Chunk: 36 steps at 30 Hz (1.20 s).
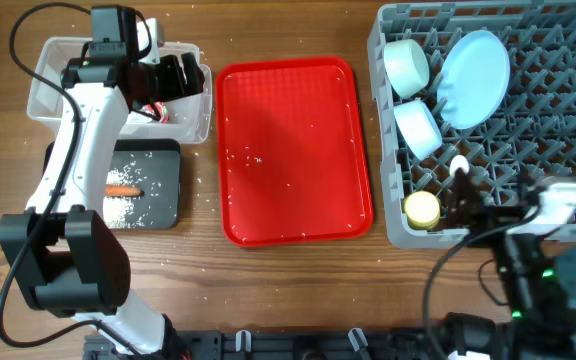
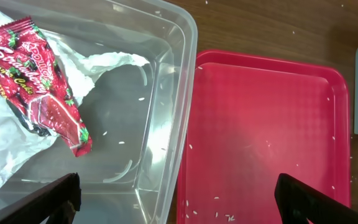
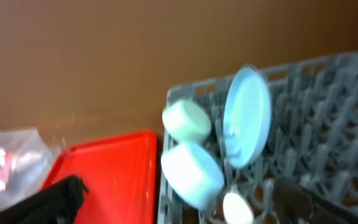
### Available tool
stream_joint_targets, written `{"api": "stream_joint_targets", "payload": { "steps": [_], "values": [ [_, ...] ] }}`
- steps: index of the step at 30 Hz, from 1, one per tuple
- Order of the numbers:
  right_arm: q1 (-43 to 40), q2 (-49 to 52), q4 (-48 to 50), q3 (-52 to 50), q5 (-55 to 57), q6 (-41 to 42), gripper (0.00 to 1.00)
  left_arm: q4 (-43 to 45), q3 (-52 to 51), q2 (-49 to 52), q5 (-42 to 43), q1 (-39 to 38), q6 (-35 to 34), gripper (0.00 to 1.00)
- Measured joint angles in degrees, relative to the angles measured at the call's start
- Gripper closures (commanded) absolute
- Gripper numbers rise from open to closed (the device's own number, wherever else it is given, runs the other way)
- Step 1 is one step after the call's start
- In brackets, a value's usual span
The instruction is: Sort waste into correct bins and load items into the dishwasher rack
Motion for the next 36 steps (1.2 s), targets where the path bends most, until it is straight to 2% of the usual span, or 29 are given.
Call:
{"api": "stream_joint_targets", "payload": {
  "steps": [4,9,12,36],
  "values": [
    [3.3,-9.8,13.4,-16.9,0.0,-2.0,0.0,0.0,0.0,0.0,0.0,0.0,0.0,0.0],
    [4.2,-15.7,25.0,-30.1,0.0,-2.5,0.0,-0.1,0.0,0.0,0.0,0.0,0.0,0.0],
    [4.8,-17.5,28.7,-34.6,0.0,-2.6,0.0,-0.1,0.0,0.0,0.0,0.0,0.0,0.0],
    [6.8,-17.9,29.2,-34.9,0.0,-2.8,0.0,-0.5,0.0,0.0,0.0,0.0,0.0,0.0]
  ]
}}
